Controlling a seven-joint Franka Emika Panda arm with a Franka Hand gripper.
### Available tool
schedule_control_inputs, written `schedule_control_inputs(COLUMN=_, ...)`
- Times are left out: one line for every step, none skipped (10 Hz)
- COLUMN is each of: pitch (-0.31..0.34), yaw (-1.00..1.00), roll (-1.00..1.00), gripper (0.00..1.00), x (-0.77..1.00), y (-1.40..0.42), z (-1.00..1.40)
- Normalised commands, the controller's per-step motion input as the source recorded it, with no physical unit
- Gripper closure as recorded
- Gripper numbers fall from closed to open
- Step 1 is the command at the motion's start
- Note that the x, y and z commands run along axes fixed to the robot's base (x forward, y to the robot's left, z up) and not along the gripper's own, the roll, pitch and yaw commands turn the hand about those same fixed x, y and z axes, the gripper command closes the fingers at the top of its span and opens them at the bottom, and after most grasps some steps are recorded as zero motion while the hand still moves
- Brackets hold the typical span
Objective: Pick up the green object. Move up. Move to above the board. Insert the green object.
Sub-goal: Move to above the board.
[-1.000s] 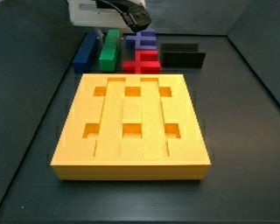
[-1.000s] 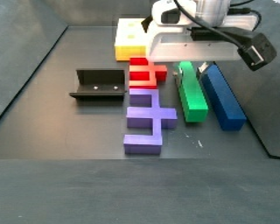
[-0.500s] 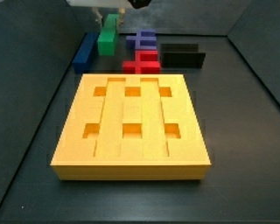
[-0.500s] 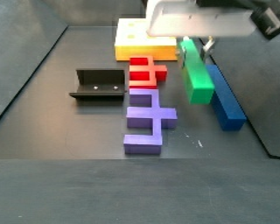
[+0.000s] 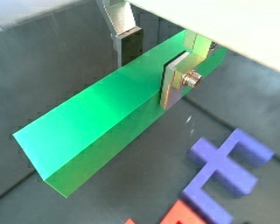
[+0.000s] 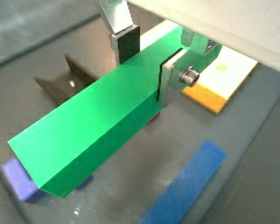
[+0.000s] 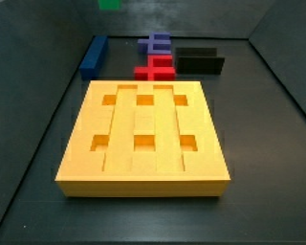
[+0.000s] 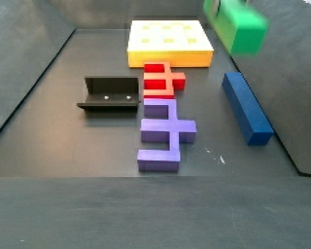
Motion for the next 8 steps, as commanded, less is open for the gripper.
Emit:
schedule_control_inputs(pitch=0.094, yaw=-0.01, roll=0.0, gripper=1.0, x=0.05, y=0.0, z=1.4)
schedule_control_inputs(pitch=0.09, yaw=0.0, roll=-0.01, gripper=1.0, x=0.02, y=0.0, z=0.88)
schedule_control_inputs(pitch=0.055, yaw=0.0, roll=-0.01, gripper=1.0, x=0.02, y=0.0, z=0.31)
schedule_control_inputs(pitch=0.174, yaw=-0.09, roll=0.0, gripper=1.0, x=0.42, y=-1.4, z=0.17)
schedule_control_inputs(pitch=0.171, yaw=-0.09, roll=0.0, gripper=1.0, x=0.42, y=-1.4, z=0.16)
schedule_control_inputs(pitch=0.206, yaw=-0.03, roll=0.05, gripper=1.0, x=0.43, y=-1.4, z=0.16)
schedule_control_inputs(pitch=0.214, yaw=0.0, roll=-0.02, gripper=1.0, x=0.47, y=-1.4, z=0.17)
schedule_control_inputs(pitch=0.201, yaw=0.0, roll=-0.01, gripper=1.0, x=0.48, y=-1.4, z=0.17)
